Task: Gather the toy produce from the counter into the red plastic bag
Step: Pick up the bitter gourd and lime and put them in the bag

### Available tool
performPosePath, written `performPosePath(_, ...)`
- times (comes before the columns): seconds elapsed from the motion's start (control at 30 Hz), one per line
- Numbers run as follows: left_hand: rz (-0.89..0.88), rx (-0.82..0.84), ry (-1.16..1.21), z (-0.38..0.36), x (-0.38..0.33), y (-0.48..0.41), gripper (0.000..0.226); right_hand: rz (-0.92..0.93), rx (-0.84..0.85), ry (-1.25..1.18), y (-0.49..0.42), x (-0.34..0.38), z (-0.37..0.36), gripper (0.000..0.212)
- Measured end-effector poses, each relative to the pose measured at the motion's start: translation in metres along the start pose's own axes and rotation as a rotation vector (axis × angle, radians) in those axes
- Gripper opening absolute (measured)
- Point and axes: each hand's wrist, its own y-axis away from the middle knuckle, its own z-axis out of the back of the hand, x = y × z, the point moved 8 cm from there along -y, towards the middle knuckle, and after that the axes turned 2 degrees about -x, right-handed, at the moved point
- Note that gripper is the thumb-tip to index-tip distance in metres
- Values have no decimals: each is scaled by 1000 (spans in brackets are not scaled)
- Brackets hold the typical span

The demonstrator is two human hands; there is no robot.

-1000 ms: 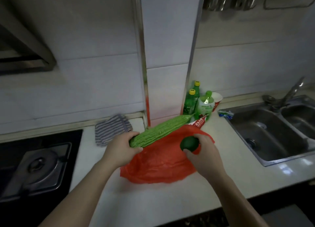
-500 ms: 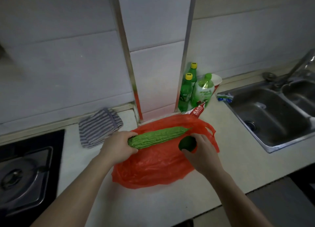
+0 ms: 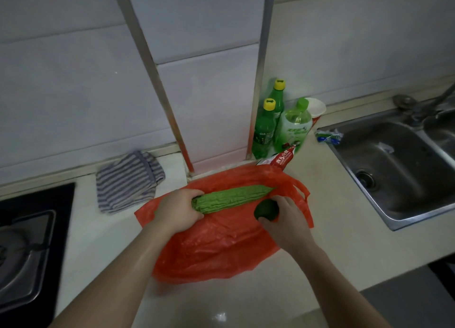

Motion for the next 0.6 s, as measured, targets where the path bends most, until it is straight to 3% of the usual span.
performPosePath(0.6, -26, -71, 70, -40, 18, -39, 68, 0, 71, 68, -50, -11, -29, 60)
